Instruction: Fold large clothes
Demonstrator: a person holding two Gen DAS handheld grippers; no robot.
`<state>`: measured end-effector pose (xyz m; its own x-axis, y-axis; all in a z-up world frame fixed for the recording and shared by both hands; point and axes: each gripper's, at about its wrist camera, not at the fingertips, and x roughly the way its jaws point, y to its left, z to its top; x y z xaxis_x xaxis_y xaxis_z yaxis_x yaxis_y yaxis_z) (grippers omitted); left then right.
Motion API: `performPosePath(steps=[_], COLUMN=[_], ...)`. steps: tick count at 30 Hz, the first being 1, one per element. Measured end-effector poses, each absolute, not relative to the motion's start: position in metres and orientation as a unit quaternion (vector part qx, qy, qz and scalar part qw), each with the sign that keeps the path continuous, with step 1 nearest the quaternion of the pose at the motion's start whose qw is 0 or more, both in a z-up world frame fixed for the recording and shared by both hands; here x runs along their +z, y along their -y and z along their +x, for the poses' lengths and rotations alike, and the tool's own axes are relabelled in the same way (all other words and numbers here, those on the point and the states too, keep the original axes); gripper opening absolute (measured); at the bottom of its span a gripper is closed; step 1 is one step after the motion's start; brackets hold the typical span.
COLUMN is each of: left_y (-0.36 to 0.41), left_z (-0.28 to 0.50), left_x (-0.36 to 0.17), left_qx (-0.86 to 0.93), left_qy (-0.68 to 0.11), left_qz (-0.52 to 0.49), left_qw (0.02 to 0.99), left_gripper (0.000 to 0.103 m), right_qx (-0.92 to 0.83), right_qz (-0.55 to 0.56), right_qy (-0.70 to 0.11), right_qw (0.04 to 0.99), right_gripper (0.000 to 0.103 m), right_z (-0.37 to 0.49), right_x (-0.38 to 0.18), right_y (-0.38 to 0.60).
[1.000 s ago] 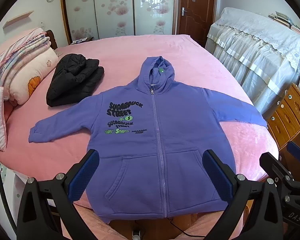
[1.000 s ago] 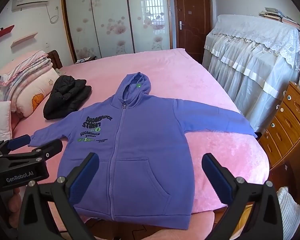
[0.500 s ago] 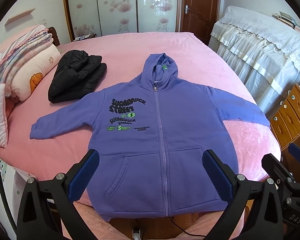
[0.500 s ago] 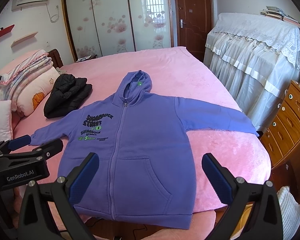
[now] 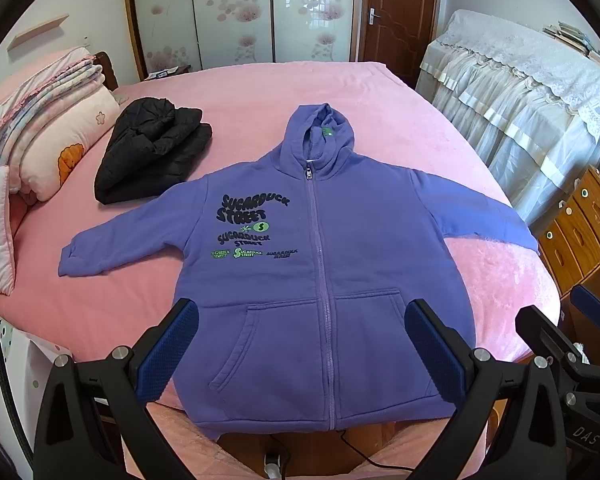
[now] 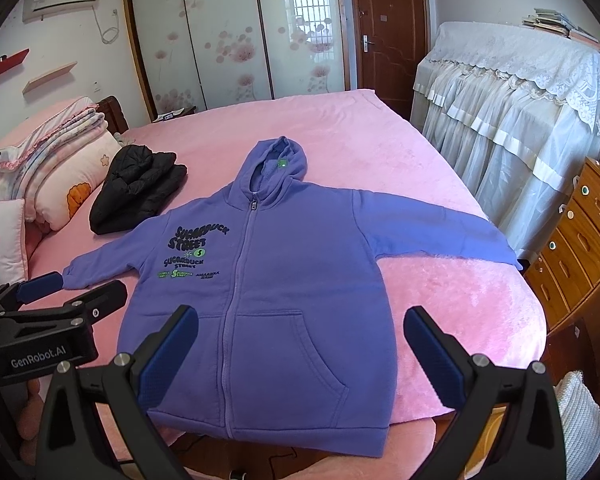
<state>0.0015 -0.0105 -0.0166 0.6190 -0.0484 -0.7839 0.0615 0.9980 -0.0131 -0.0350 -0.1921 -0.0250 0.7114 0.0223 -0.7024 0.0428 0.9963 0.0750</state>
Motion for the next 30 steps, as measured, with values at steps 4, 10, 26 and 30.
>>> performPosePath(steps=[4, 10, 26, 30], left_y=[0.0083, 0.0091, 0.0098, 0.0092], left_z=[0.0029, 0.005, 0.0072, 0.0084], left_x=[-0.0175, -0.0188, -0.021, -0.0215], left_qx=[-0.027, -0.027, -0.025, -0.022], left_qy=[-0.439, -0.445, -0.45, -0.451], left_qz=[0.002, 0.003, 0.008, 0.008], left_qw=[0.898, 0.895, 0.893, 0.892], left_gripper=[0.102, 0.102, 0.102, 0.102], right_qx=[-0.005, -0.005, -0.002, -0.002], right_qz=[0.043, 0.043, 0.052, 0.054], right_qy=[-0.381, -0.38, -0.387, -0.39], right_qw=[0.924, 0.924, 0.92, 0.919], right_gripper=[0.103, 0.103, 0.103, 0.103], right_z=[-0.0346, -0.035, -0.0316, -0.0311], right_x=[-0.026, -0.0253, -0.0274, -0.0281], right_y=[0.1912, 0.1912, 0.1949, 0.1959])
